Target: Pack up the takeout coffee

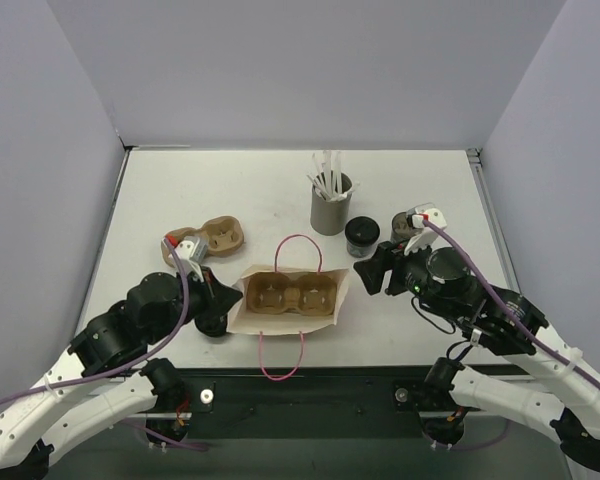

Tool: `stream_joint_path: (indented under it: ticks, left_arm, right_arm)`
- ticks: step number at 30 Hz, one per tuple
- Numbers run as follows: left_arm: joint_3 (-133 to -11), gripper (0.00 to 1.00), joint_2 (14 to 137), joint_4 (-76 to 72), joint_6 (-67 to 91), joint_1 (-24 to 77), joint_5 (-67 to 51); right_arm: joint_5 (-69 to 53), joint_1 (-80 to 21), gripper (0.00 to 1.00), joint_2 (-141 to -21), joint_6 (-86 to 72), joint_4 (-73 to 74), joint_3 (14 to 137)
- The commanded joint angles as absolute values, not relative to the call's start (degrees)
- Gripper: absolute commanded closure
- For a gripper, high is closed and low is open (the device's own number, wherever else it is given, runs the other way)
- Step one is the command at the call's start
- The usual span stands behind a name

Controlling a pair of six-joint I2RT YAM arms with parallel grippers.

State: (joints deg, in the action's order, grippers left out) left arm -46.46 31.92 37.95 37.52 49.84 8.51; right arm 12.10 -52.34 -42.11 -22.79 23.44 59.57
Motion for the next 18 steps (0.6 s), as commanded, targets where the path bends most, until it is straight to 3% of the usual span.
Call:
stream_joint_path:
  ticks: [1, 6, 18]
  left_arm:
    - [-45.5, 1.00, 30.5, 39.7, 37.9, 50.1, 7.3]
    - [-46.0, 1.00, 28.9, 42.7, 37.0, 50.2, 6.5]
    - [-46.0, 1.00, 29.0, 44.8, 36.1, 50.1, 4.0]
  right_arm:
    - [11.8, -52.8, 0.40, -41.1, -25.9, 28.2, 60.2]
    - [17.5, -52.7, 0.39, -38.2, -26.5, 29.1, 56.0]
    - [17.4, -52.6, 0.39, -41.7, -28.3, 31.8, 55.6]
